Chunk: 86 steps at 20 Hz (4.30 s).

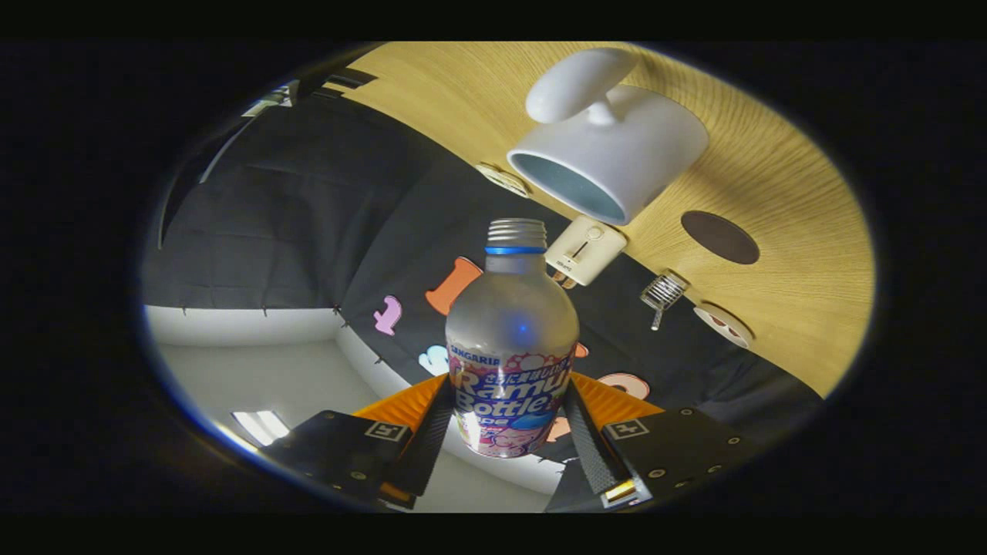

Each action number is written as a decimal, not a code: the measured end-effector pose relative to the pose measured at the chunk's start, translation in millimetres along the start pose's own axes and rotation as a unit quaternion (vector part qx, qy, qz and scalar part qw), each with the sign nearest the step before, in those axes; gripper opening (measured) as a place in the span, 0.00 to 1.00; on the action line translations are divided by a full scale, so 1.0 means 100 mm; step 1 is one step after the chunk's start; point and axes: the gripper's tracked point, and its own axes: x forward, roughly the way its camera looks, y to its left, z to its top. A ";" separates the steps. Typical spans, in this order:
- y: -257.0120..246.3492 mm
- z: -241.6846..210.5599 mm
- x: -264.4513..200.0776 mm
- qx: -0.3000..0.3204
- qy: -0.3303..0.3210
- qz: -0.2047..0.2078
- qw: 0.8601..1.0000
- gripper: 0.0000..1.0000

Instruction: Take the bottle from table, then pour the juice into the cup, finally place the bottle on the coaster

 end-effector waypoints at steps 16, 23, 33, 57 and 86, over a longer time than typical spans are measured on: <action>-0.86 -0.02 -0.07 -0.279 0.049 -0.140 0.949 0.77; -0.99 -0.13 -0.02 -0.541 0.104 -0.132 0.824 0.77; -1.24 -0.08 0.27 -0.853 0.158 -0.121 0.482 0.77; -1.46 0.70 0.65 -0.944 0.119 -0.182 0.249 0.78; -0.50 -0.40 -0.67 -0.959 0.077 -0.069 0.266 0.96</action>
